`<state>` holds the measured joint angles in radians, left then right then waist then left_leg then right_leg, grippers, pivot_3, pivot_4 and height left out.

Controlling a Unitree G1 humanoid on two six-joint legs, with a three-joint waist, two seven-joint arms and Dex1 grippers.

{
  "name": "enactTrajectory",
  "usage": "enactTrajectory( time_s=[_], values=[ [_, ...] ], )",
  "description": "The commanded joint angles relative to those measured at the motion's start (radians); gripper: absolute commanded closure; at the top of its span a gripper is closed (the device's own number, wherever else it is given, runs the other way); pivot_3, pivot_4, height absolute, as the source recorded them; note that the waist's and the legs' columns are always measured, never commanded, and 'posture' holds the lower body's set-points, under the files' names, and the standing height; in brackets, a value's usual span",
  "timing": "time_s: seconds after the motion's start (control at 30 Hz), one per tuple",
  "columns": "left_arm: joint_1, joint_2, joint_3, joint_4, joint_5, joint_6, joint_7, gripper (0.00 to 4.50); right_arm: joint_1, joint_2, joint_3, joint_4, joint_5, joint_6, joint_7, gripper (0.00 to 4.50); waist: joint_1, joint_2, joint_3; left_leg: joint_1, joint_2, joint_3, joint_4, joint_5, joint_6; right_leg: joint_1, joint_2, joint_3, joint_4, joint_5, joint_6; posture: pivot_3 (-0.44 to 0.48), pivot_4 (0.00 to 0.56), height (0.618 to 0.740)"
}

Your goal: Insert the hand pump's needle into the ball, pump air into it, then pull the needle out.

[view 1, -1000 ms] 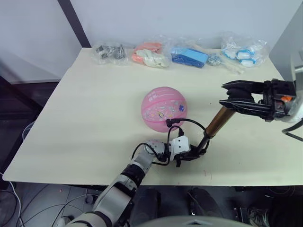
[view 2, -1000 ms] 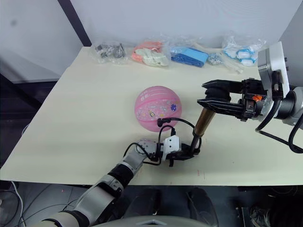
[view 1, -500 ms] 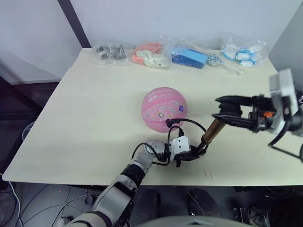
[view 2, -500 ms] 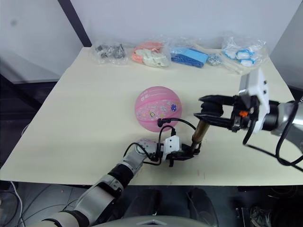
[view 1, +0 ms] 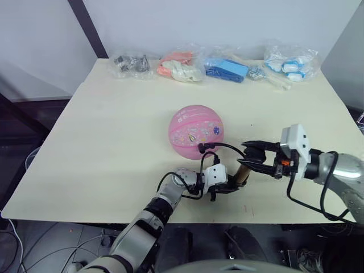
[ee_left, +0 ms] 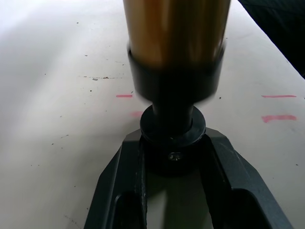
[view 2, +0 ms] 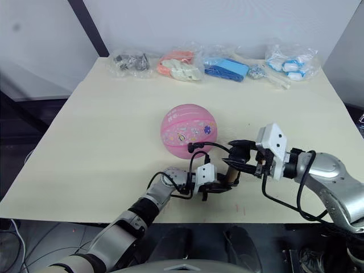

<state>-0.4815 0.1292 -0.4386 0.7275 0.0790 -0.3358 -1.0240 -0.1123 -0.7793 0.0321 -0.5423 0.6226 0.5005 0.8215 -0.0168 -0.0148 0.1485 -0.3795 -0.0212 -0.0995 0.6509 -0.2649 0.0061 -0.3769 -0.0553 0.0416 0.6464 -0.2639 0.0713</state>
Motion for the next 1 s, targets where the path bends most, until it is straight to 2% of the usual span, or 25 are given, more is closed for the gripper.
enactTrajectory(
  time_s=[0.03, 0.2, 0.37, 0.63, 1.0],
  values=[
    [0.040, 0.023, -0.025, 0.034, 0.035, 0.026, -0.014, 3.49, 0.027, 0.010, 0.036, 0.018, -0.037, 0.015, 0.002, 2.65, 0.000, 0.000, 0.000, 0.000, 0.000, 0.000, 0.000, 0.000, 0.000, 0.000, 0.000, 0.000, 0.000, 0.000, 0.000, 0.000, 0.150, 0.736],
    [0.038, 0.023, -0.025, 0.036, 0.035, 0.028, -0.015, 3.49, -0.012, -0.011, -0.052, -0.018, 0.041, 0.053, 0.025, 2.65, 0.000, 0.000, 0.000, 0.000, 0.000, 0.000, 0.000, 0.000, 0.000, 0.000, 0.000, 0.000, 0.000, 0.000, 0.000, 0.000, 0.150, 0.736],
    [0.037, 0.022, -0.024, 0.037, 0.034, 0.029, -0.015, 3.49, -0.098, -0.070, -0.180, -0.055, 0.194, 0.159, 0.022, 2.65, 0.002, 0.001, 0.002, -0.002, -0.001, 0.000, 0.000, 0.000, 0.000, -0.001, -0.001, 0.001, 0.000, 0.000, 0.000, 0.000, 0.150, 0.736],
    [0.040, 0.018, -0.027, 0.038, 0.033, 0.026, -0.019, 3.49, -0.228, -0.205, -0.360, -0.039, 0.436, 0.309, 0.024, 2.65, 0.003, 0.001, 0.002, -0.003, -0.001, 0.000, 0.000, 0.000, 0.000, -0.001, -0.002, 0.000, -0.001, 0.000, 0.000, 0.000, 0.150, 0.736],
    [0.040, 0.016, -0.030, 0.044, 0.036, 0.021, -0.017, 3.49, -0.402, -0.295, -0.428, 0.047, 0.597, 0.398, -0.024, 2.65, 0.003, 0.002, 0.003, -0.003, -0.001, 0.001, 0.000, 0.000, 0.000, -0.002, -0.005, 0.001, -0.001, 0.000, 0.000, 0.000, 0.150, 0.736]
  ],
)
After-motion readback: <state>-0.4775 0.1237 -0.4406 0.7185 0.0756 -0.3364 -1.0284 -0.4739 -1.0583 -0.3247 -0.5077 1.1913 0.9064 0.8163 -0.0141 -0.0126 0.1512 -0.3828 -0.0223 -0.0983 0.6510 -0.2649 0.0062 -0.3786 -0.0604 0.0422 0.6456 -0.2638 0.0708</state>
